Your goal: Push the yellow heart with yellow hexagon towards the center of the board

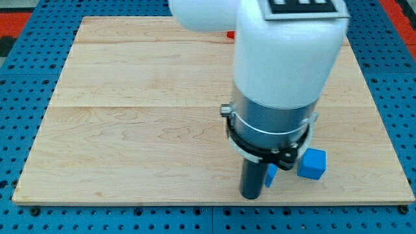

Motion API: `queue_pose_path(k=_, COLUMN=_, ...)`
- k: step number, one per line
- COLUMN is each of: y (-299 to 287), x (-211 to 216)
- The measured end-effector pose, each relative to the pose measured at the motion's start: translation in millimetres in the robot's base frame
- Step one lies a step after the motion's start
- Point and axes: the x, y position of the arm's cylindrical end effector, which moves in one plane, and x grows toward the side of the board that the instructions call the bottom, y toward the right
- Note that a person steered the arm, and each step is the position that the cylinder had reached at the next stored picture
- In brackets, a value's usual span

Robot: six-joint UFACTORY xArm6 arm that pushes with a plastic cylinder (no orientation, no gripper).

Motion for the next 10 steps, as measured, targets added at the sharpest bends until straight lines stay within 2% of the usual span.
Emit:
queue_pose_path(k=1, y=16.6, x=-17.2)
queue_pose_path(k=2, y=-8.6, x=-26.3)
queue_pose_path(k=3, y=-125.2, x=-52.1)
queue_pose_path(k=4, y=-135.5, x=-163.4)
queue_pose_path(k=5, y=-21.5, x=-191.5)
queue_pose_path(k=7, y=140.7, x=-309.4)
queue_pose_path(k=8, y=130.6, x=-377.2)
queue_pose_path(k=9, y=105.6, x=-412.0)
queue_pose_path(k=10, y=69.0, x=-397.2)
